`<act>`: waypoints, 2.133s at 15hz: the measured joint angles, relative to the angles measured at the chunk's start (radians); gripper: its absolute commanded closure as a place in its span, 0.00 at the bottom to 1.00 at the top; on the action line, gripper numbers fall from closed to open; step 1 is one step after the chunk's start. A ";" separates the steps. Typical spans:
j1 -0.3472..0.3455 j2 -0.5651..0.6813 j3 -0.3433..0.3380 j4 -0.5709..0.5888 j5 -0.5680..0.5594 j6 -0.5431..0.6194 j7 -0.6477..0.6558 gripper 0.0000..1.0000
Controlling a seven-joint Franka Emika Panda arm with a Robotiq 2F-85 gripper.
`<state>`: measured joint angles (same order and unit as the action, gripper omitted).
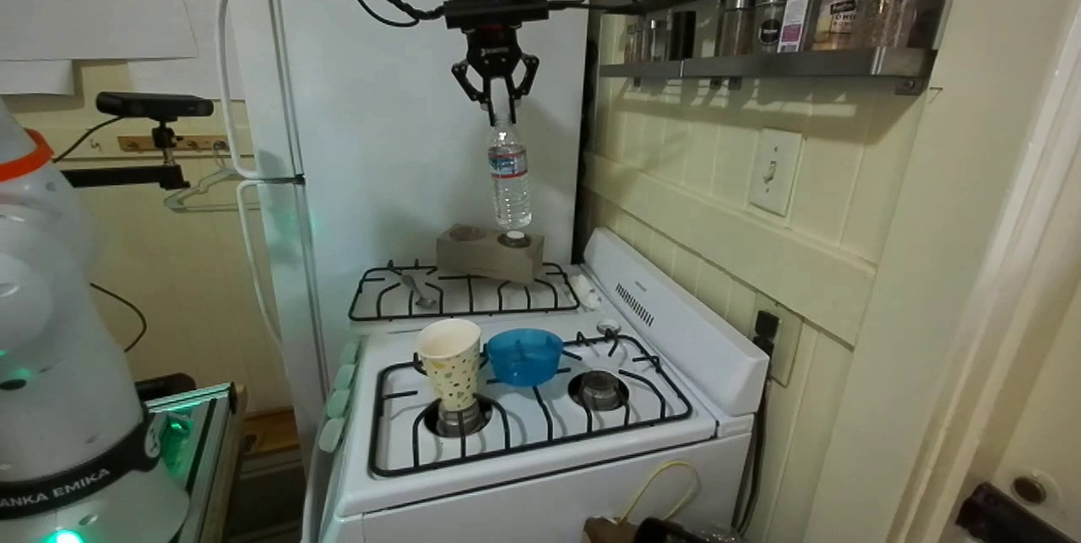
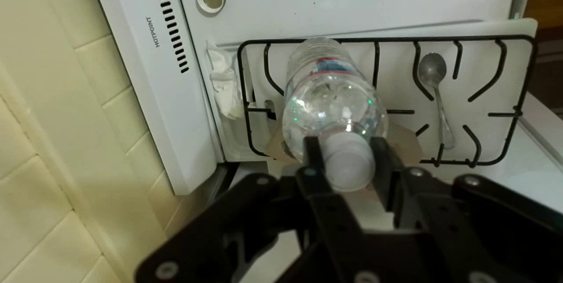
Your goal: Put the water bottle in the brown box.
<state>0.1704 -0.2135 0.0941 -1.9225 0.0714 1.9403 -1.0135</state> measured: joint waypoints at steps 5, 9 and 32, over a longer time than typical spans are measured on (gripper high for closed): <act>0.010 0.028 0.012 0.007 -0.002 0.003 -0.018 0.92; 0.064 0.144 0.086 0.092 -0.008 0.003 -0.071 0.92; 0.095 0.368 0.209 0.289 0.125 -0.062 -0.487 0.92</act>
<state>0.2657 0.1540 0.3027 -1.6331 0.1965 1.8784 -1.5007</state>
